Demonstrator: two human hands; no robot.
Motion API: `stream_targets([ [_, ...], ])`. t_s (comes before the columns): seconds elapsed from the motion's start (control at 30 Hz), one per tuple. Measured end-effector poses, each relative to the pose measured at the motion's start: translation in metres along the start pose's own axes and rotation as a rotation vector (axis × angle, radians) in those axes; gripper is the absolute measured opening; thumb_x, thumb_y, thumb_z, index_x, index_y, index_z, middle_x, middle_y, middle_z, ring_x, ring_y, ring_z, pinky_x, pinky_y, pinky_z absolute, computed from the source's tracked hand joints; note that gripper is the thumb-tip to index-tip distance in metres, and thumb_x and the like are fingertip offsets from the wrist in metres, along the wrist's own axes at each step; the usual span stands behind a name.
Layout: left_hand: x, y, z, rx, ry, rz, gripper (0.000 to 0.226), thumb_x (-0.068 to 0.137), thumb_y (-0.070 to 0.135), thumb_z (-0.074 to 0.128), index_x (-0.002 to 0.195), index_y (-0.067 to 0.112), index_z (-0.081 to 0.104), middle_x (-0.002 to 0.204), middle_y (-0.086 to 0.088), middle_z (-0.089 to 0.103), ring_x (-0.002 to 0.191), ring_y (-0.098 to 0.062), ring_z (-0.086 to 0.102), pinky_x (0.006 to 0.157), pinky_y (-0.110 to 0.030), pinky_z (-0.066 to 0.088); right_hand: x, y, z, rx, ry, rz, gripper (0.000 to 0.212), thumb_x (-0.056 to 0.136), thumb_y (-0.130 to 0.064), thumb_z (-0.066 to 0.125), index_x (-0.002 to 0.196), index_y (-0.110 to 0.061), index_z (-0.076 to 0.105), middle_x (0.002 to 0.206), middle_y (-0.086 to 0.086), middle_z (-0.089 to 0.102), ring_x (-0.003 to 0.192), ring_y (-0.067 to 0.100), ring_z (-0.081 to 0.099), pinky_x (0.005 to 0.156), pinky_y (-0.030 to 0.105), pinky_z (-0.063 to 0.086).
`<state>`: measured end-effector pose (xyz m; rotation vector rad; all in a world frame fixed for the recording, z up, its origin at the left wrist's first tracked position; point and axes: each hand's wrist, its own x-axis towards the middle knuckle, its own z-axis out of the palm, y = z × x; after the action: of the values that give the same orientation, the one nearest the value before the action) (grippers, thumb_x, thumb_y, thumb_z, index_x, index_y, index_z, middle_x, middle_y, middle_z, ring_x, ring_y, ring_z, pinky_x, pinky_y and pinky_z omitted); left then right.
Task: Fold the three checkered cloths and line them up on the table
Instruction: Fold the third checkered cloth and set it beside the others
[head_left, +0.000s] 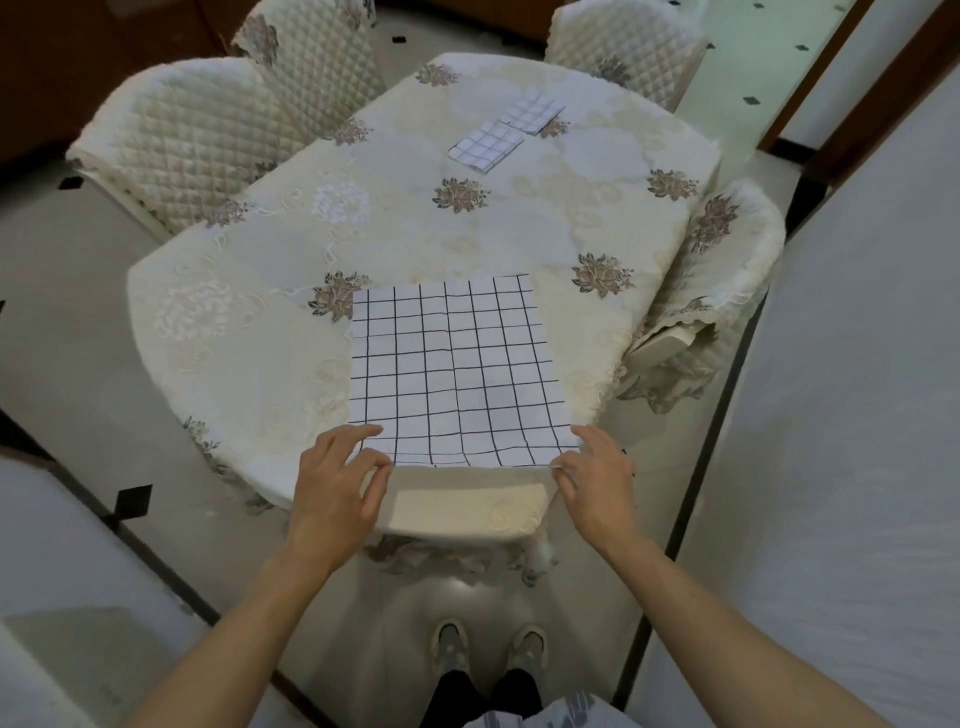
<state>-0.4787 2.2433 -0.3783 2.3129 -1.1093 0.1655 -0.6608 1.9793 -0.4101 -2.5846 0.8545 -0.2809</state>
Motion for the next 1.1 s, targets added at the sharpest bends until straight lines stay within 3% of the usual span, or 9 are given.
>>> stream_targets([
  [0.17, 0.017, -0.005, -0.008, -0.011, 0.044, -0.022, 0.018, 0.089, 0.029, 0.055, 0.083, 0.018, 0.067, 0.12, 0.0, 0.063, 0.115, -0.025, 0.052, 0.084, -0.039, 0.04, 0.009, -0.006, -0.017, 0.066, 0.015, 0.05, 0.005, 0.085, -0.019, 0.071, 0.08, -0.02, 0.073, 0.132, 0.001, 0.055, 0.13, 0.022, 0.044, 0.095, 0.044, 0.034],
  [0.37, 0.04, -0.017, -0.015, 0.011, 0.03, -0.053, 0.017, 0.088, 0.032, 0.058, 0.083, 0.018, 0.067, 0.121, 0.001, 0.062, 0.116, -0.024, 0.051, 0.082, -0.038, 0.039, 0.029, -0.014, -0.031, 0.136, 0.102, 0.068, 0.003, 0.086, -0.017, 0.069, 0.085, -0.016, 0.071, 0.131, 0.002, 0.054, 0.128, 0.021, 0.043, 0.093, 0.035, 0.022],
  [0.47, 0.053, -0.023, -0.015, 0.036, 0.025, -0.052, 0.004, 0.087, 0.018, 0.07, 0.085, 0.018, 0.066, 0.122, 0.0, 0.062, 0.116, -0.027, 0.052, 0.083, -0.039, 0.04, 0.045, -0.016, -0.034, 0.179, 0.153, 0.037, 0.004, 0.086, -0.014, 0.069, 0.084, -0.018, 0.071, 0.127, 0.002, 0.056, 0.124, 0.021, 0.046, 0.097, 0.038, 0.029],
  [0.57, 0.073, -0.025, -0.015, 0.05, 0.032, -0.075, 0.012, 0.082, 0.01, 0.075, 0.086, 0.018, 0.066, 0.123, -0.001, 0.062, 0.115, -0.027, 0.052, 0.083, -0.039, 0.039, 0.071, -0.016, -0.036, 0.22, 0.212, 0.007, 0.006, 0.083, -0.014, 0.072, 0.079, -0.017, 0.069, 0.123, 0.002, 0.059, 0.12, 0.021, 0.049, 0.099, 0.047, 0.038],
  [0.73, 0.111, -0.023, -0.016, 0.088, 0.059, -0.131, 0.011, 0.082, 0.01, 0.074, 0.085, 0.017, 0.066, 0.122, -0.002, 0.062, 0.113, -0.027, 0.052, 0.08, -0.038, 0.038, 0.123, -0.016, -0.038, 0.272, 0.235, 0.009, 0.005, 0.084, -0.018, 0.072, 0.08, -0.019, 0.068, 0.123, -0.001, 0.057, 0.117, 0.019, 0.049, 0.092, 0.031, 0.035],
  [0.87, 0.145, -0.025, -0.018, 0.113, 0.086, -0.192, 0.011, 0.082, 0.01, 0.074, 0.083, 0.017, 0.066, 0.122, -0.003, 0.063, 0.115, -0.028, 0.051, 0.081, -0.038, 0.036, 0.162, -0.019, -0.038, 0.29, 0.242, -0.03, 0.006, 0.084, -0.015, 0.071, 0.08, -0.018, 0.067, 0.12, 0.002, 0.059, 0.115, 0.02, 0.051, 0.095, 0.049, 0.042],
  [1.1, 0.192, -0.046, -0.005, 0.118, 0.044, -0.227, 0.014, 0.078, 0.007, 0.075, 0.083, 0.017, 0.067, 0.121, -0.006, 0.063, 0.113, -0.031, 0.053, 0.081, -0.043, 0.042, 0.213, -0.028, -0.034, 0.27, 0.227, -0.027, 0.006, 0.08, -0.015, 0.073, 0.079, -0.017, 0.068, 0.12, 0.002, 0.06, 0.113, 0.022, 0.053, 0.092, 0.051, 0.044],
])
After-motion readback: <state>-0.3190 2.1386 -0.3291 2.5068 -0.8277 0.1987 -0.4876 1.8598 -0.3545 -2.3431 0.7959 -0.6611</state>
